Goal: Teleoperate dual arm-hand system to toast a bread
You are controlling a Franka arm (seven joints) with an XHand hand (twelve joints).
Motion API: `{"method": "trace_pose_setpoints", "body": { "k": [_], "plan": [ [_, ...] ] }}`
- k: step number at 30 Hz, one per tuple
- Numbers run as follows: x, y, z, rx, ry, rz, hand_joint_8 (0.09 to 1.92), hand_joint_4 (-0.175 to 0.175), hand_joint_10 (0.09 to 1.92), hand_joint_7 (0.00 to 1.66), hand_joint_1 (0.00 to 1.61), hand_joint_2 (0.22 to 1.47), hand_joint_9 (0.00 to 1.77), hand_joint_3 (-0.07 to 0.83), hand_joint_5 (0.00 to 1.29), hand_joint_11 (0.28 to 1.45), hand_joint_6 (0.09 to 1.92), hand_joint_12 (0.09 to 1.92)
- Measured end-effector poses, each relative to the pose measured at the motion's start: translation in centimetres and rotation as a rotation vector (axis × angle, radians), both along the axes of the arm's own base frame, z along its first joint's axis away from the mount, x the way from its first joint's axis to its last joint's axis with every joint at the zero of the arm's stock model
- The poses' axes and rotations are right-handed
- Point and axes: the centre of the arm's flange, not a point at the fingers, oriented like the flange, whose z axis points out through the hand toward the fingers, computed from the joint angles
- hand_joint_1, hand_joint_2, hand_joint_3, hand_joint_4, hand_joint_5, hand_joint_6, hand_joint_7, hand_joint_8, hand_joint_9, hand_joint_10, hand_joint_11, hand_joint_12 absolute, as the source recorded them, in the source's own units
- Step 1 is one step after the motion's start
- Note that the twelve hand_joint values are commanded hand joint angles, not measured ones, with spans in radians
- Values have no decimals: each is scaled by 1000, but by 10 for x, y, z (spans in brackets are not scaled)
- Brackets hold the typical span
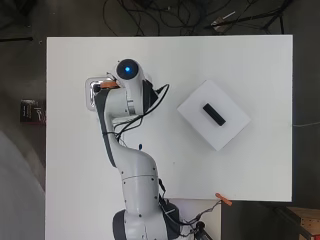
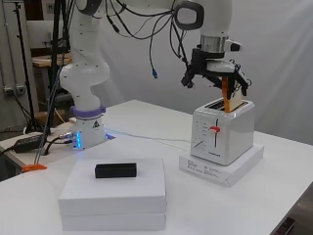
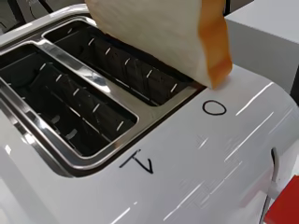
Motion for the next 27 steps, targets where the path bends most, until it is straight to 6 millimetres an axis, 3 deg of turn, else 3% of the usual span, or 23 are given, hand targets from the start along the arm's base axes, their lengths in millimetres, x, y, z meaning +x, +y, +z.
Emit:
{"method": "trace_pose_setpoints", "body": {
  "k": [4, 9, 18, 22, 23, 24, 25, 27],
  "plan": [
    [-3, 0, -2, 19, 8, 1, 87, 175, 87, 1351, 865, 1277, 1437, -1, 689, 680, 1414, 528],
    [-2, 5, 16, 16, -37, 13, 87, 175, 87, 1359, 878, 1265, 1451, -3, 710, 692, 1385, 521],
    [-8, 18, 10, 40, -29, 26, 87, 175, 87, 1370, 893, 1251, 1442, -1, 733, 702, 1351, 443],
    [-10, 19, -9, 23, 6, 35, 87, 175, 87, 1362, 892, 1251, 1437, -1, 732, 715, 1352, 373],
    [-10, 20, -14, 28, 18, 32, 87, 84, 87, 1085, 620, 1228, 1204, -5, 496, 641, 968, 259],
    [-8, 20, -18, 34, 28, 28, 87, -2, 87, 661, 353, 1138, 809, -13, 279, 529, 558, 149],
    [-5, 21, -19, 37, 40, 24, 87, -57, 87, 355, 183, 1066, 518, -18, 144, 443, 291, 87],
    [2, 23, -20, 28, 87, -5, 87, -100, 87, 109, 62, 1013, 284, -14, 33, 371, 87, 87]
  ]
}}
